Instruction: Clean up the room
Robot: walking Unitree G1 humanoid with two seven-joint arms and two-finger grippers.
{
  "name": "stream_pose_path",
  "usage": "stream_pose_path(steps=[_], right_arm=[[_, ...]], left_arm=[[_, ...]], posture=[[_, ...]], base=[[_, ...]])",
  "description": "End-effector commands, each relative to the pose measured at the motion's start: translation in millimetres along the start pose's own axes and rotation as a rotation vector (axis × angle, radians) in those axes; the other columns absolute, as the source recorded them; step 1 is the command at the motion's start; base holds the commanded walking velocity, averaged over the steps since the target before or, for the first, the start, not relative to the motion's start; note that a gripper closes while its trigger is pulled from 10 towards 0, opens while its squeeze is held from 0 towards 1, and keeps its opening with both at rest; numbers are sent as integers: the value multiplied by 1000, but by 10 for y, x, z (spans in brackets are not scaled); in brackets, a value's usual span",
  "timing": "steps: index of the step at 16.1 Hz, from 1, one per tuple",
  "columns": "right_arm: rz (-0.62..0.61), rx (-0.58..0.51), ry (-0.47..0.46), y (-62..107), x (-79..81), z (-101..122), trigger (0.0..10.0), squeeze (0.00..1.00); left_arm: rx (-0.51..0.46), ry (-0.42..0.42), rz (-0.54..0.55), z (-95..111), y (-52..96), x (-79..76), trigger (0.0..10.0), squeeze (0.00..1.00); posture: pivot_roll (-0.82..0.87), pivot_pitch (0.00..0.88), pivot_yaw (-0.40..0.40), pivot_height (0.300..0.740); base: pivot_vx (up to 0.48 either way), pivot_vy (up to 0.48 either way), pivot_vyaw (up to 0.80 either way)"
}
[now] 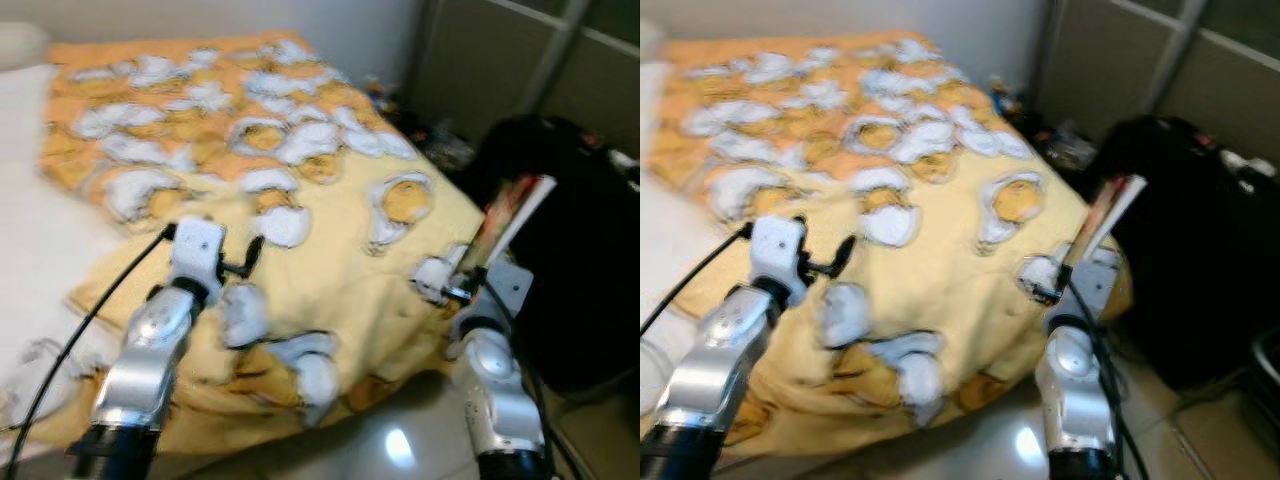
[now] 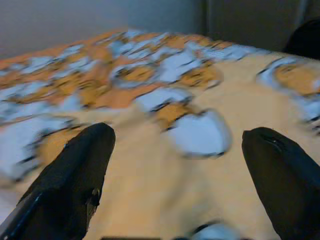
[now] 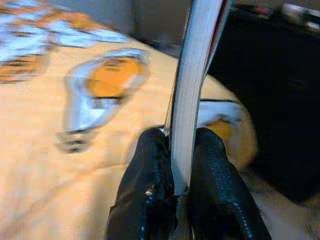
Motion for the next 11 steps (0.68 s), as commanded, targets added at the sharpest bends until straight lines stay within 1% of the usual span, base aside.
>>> stream_pose_path(steps=[1,11], right_arm=[[5,-61,-16,-17,15,158,10000,0],[50,-79,-7,-42,56,210,10000,0]], left_arm=[[-28,-2,-15,78,-32,-47,10000,0],[-31,-7,-23,65,-10,-71,10000,0]], posture=[[96,0,-28,740],[100,0,-32,740]], base=[[0,454,0],[0,462,0]])
Point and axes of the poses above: a point about 5 cm out from each wrist's last joint towards the gripper, its own y axis pointing back from the gripper into the wrist, its own z axis along the axis of the wrist's last joint, x = y × z, the point moved 2 cm from there along -y, pointing out of the wrist towards the gripper, and after that the axes turned 5 degrees about y, right-handed, at the moved point
